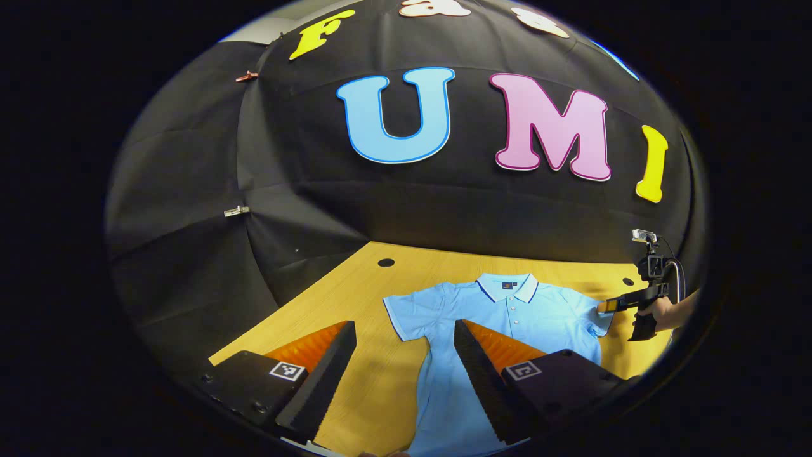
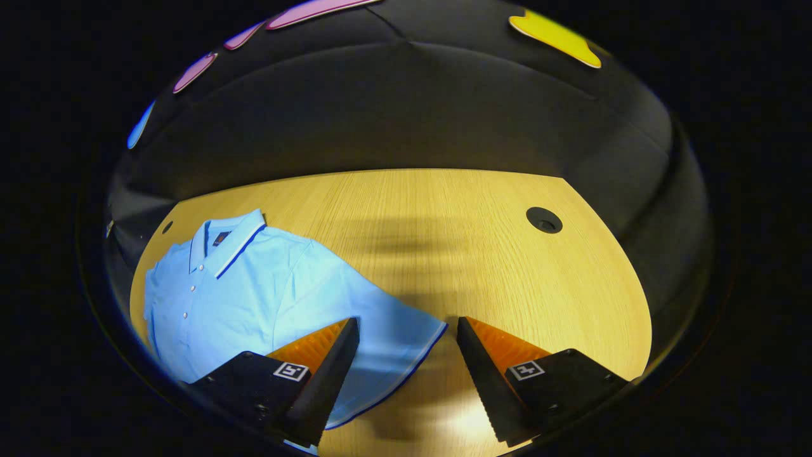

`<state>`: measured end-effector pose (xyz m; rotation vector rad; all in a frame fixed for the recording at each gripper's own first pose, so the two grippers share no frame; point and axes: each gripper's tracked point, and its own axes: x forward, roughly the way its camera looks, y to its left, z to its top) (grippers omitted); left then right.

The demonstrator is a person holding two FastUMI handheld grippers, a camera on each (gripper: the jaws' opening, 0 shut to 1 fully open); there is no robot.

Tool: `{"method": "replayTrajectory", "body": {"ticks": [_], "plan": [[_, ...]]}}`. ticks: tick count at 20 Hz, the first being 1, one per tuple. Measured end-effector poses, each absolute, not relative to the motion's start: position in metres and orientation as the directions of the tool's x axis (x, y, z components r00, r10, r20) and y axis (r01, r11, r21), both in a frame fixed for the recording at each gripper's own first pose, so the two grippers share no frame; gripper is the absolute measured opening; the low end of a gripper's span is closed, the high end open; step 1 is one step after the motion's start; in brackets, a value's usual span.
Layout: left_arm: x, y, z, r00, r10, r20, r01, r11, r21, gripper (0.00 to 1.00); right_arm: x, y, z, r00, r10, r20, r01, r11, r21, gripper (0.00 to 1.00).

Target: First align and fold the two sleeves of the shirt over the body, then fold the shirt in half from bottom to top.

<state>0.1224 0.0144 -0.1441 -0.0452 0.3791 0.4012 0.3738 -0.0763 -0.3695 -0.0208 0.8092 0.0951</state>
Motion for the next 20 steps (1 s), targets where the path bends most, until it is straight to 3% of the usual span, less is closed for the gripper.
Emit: {"method": "replayTrajectory", "body": {"ticks": [4,5,6,7,9,12,20], "plan": [[0.124,0.014,-0.148,0.852,0.365,-0.375,-0.386,0.922,0.022,0.98,0.376,-0.069,-0.372,0.684,0.081,-0.725,-0.101,0.995,0.016,0.94],[0.123,0.014,-0.149,0.852,0.364,-0.377,-0.387,0.922,0.016,0.99,0.375,-0.065,-0.373,0.685,0.083,-0.724,-0.104,0.994,0.016,0.9],[0.123,0.014,-0.15,0.851,0.361,-0.381,-0.387,0.922,0.009,0.99,0.375,-0.062,-0.374,0.681,0.087,-0.727,-0.105,0.994,0.02,0.73],[0.123,0.014,-0.152,0.85,0.358,-0.386,-0.387,0.922,0.003,0.99,0.375,-0.061,-0.374,0.681,0.091,-0.726,-0.106,0.994,0.025,0.75],[0.123,0.016,-0.154,0.848,0.36,-0.39,-0.392,0.92,-0.002,0.98,0.377,-0.056,-0.372,0.677,0.093,-0.73,-0.1,0.994,0.033,0.4],[0.121,0.018,-0.153,0.844,0.367,-0.39,-0.401,0.916,-0.007,0.99,0.376,-0.051,-0.373,0.67,0.101,-0.735,-0.101,0.994,0.045,0.1],[0.116,0.02,-0.151,0.845,0.372,-0.384,-0.404,0.915,-0.001,0.99,0.381,-0.039,-0.357,0.68,0.109,-0.725,-0.141,0.99,0.016,0.1]]}}
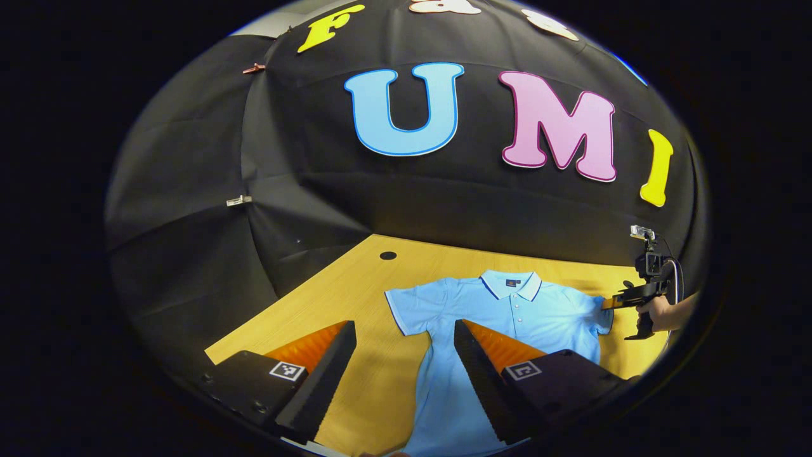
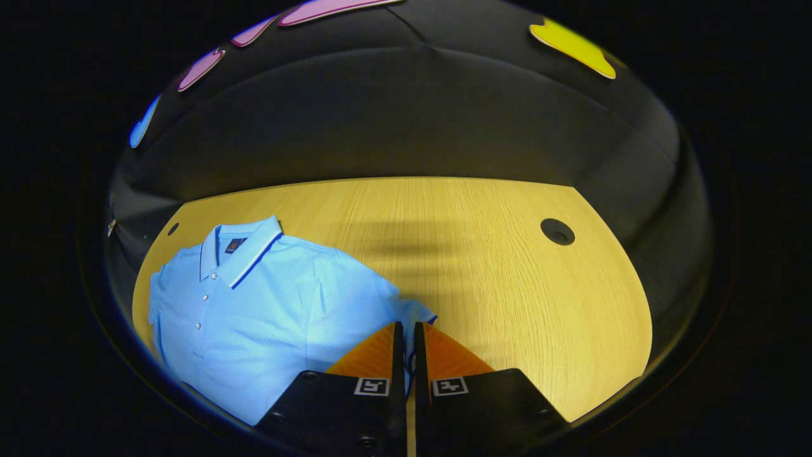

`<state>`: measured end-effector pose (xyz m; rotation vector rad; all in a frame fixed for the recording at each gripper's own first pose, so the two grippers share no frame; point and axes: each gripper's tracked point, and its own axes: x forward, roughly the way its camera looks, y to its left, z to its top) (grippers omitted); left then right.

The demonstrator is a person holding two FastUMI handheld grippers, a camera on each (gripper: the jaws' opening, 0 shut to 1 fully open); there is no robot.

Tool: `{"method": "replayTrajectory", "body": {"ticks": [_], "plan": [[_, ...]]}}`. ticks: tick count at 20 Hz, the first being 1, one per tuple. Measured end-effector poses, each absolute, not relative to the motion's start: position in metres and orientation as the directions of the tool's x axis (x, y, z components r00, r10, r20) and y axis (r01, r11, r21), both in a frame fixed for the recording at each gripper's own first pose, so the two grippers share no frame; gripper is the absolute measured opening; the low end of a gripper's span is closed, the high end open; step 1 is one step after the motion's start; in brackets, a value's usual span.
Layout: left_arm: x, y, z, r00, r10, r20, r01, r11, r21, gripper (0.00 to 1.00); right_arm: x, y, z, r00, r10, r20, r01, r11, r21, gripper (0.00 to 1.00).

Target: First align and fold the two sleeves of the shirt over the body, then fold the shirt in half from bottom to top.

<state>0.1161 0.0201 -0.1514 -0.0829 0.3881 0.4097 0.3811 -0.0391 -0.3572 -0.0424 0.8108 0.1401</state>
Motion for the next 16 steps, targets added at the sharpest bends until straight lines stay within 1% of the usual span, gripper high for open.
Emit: {"method": "replayTrajectory", "body": {"ticks": [7,12,16], "plan": [[0.114,0.021,-0.146,0.862,0.354,-0.363,-0.385,0.923,-0.016,0.99,0.396,0.018,-0.318,0.718,0.175,-0.673,-0.192,0.98,0.05,0.1],[0.092,0.033,-0.143,0.865,0.355,-0.355,-0.389,0.921,-0.027,0.98,0.389,0.069,-0.304,0.722,0.219,-0.657,-0.273,0.962,0.021,0.1],[0.07,0.052,-0.142,0.861,0.374,-0.345,-0.402,0.915,-0.012,0.98,0.374,0.105,-0.301,0.704,0.243,-0.667,-0.341,0.94,-0.017,0.1]]}}
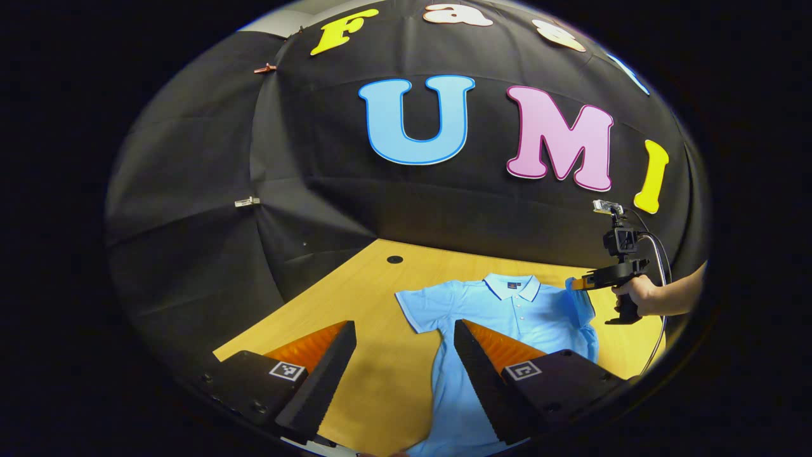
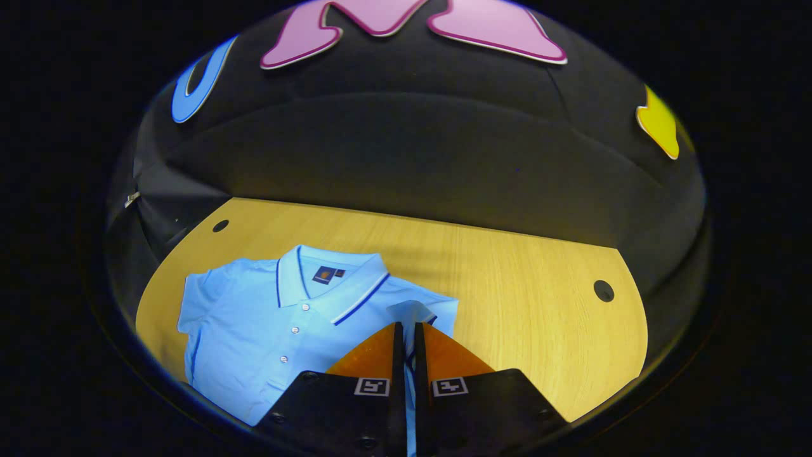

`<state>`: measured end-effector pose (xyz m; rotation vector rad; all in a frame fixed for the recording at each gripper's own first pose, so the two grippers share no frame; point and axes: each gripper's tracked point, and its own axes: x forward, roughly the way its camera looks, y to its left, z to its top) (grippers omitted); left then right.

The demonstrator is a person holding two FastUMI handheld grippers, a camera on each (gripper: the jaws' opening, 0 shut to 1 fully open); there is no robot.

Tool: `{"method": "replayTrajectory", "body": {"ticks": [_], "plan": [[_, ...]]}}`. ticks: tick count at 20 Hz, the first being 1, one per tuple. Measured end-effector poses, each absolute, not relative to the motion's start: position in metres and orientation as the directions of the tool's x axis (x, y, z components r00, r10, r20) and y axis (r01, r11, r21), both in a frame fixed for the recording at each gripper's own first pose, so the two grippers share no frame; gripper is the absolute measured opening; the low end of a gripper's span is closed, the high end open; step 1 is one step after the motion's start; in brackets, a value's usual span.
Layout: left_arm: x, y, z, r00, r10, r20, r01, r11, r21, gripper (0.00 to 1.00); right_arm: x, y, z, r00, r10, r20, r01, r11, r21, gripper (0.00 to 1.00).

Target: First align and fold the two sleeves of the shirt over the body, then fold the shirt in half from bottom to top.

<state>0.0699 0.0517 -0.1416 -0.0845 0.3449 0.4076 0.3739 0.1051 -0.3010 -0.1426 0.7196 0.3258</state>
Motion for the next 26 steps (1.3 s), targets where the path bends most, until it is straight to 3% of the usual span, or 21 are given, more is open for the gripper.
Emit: {"method": "replayTrajectory", "body": {"ticks": [6,12,14,15,16,18,19,20,25,26], "plan": [[0.037,0.093,-0.146,0.854,0.388,-0.348,-0.427,0.903,-0.042,0.99,0.346,0.153,-0.312,0.658,0.238,-0.714,-0.356,0.934,-0.017,0.12],[0.041,0.109,-0.155,0.888,0.283,-0.362,-0.329,0.941,-0.073,0.98,0.304,0.199,-0.31,0.604,0.295,-0.74,-0.435,0.901,0.004,0.32],[0.053,0.115,-0.155,0.897,0.259,-0.359,-0.298,0.953,-0.057,0.98,0.291,0.208,-0.299,0.607,0.321,-0.727,-0.445,0.895,0.025,0.32],[0.061,0.115,-0.154,0.904,0.245,-0.351,-0.276,0.96,-0.041,0.98,0.285,0.209,-0.291,0.611,0.329,-0.72,-0.445,0.895,0.031,0.44],[0.071,0.115,-0.15,0.914,0.227,-0.336,-0.251,0.967,-0.031,0.98,0.28,0.208,-0.282,0.618,0.341,-0.709,-0.448,0.893,0.04,0.66],[0.097,0.112,-0.148,0.931,0.184,-0.316,-0.202,0.979,-0.023,0.98,0.274,0.199,-0.26,0.647,0.347,-0.679,-0.447,0.894,0.03,0.88],[0.109,0.11,-0.151,0.935,0.164,-0.314,-0.181,0.983,-0.024,0.98,0.273,0.193,-0.251,0.663,0.347,-0.663,-0.445,0.895,0.024,0.93],[0.123,0.109,-0.153,0.938,0.148,-0.313,-0.163,0.986,-0.023,0.98,0.271,0.185,-0.24,0.679,0.344,-0.649,-0.44,0.898,0.015,0.98],[0.191,0.1,-0.162,0.948,0.06,-0.312,-0.089,0.993,-0.077,0.94,0.253,0.144,-0.179,0.758,0.335,-0.559,-0.434,0.899,-0.05,0.98],[0.205,0.102,-0.169,0.944,0.06,-0.325,-0.087,0.994,-0.07,0.98,0.249,0.136,-0.167,0.772,0.335,-0.541,-0.433,0.9,-0.061,0.98]]}}
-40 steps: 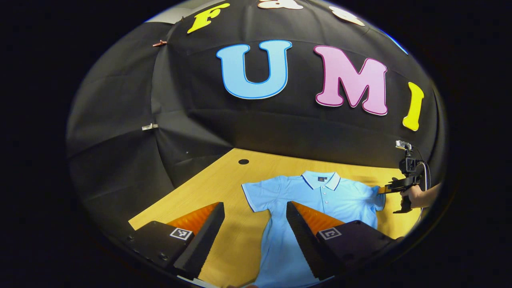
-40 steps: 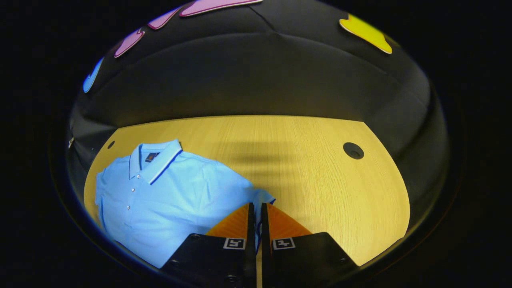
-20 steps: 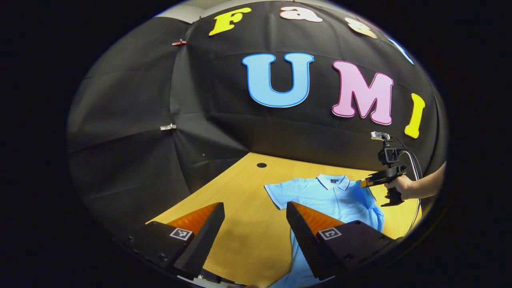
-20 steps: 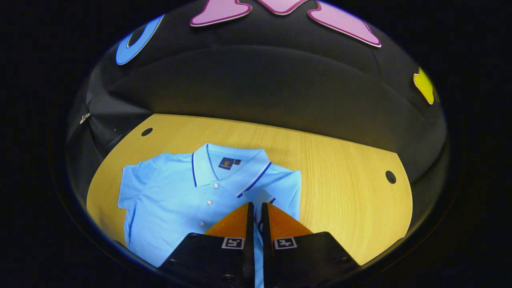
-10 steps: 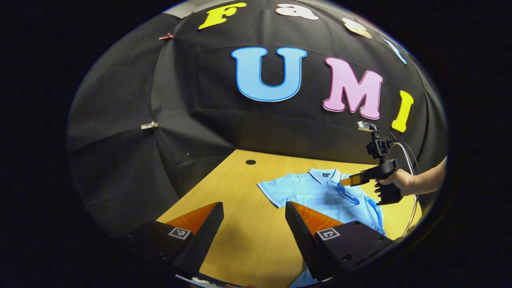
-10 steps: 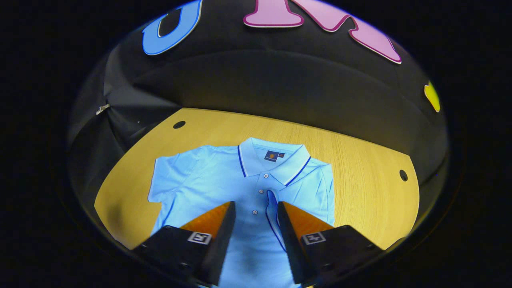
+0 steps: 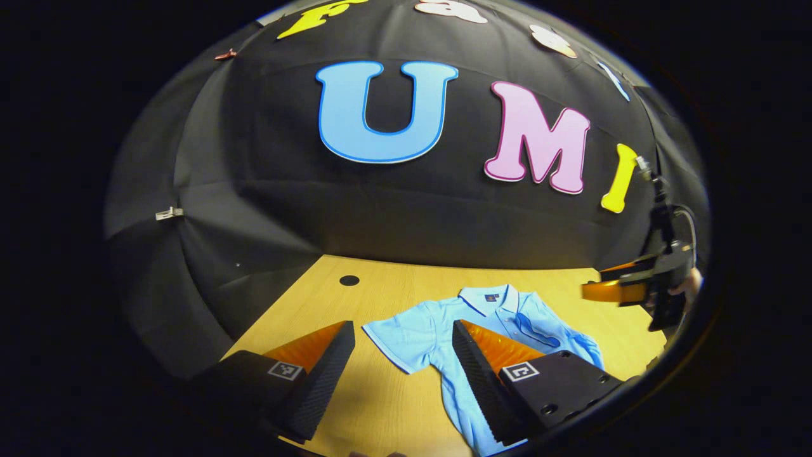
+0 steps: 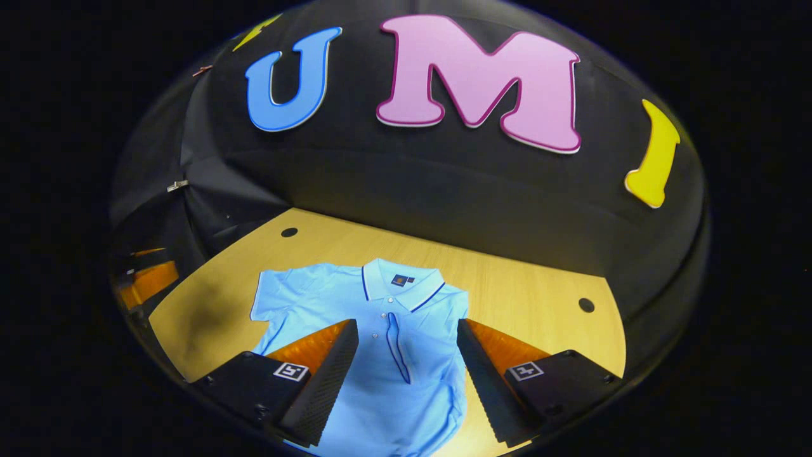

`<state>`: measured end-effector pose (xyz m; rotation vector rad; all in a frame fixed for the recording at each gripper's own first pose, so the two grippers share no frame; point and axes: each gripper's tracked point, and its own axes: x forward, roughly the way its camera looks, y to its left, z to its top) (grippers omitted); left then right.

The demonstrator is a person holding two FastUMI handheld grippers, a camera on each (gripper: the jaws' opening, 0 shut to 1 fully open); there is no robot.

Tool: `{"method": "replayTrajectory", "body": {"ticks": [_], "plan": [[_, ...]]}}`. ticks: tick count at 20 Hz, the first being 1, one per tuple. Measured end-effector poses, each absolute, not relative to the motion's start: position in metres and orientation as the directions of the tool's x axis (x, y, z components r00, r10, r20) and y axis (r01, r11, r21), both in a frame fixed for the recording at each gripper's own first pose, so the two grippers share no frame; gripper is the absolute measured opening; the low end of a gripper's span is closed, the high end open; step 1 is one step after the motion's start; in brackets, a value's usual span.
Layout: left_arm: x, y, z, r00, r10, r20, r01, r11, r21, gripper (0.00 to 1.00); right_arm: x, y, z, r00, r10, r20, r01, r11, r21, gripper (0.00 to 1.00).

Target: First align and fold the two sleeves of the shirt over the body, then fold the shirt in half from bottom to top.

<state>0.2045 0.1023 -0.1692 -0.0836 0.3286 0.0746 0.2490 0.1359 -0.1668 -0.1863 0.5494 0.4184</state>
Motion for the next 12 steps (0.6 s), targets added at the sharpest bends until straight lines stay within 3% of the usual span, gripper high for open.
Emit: {"method": "replayTrajectory", "body": {"ticks": [6,12], "plan": [[0.281,0.129,-0.231,0.909,0.094,-0.407,-0.117,0.993,-0.031,0.98,0.227,0.091,-0.13,0.817,0.33,-0.473,-0.396,0.917,-0.044,0.97],[0.335,0.159,-0.308,0.848,0.161,-0.504,-0.219,0.974,-0.057,0.98,0.218,0.019,-0.147,0.839,0.231,-0.493,-0.286,0.957,-0.039,0.98]]}}
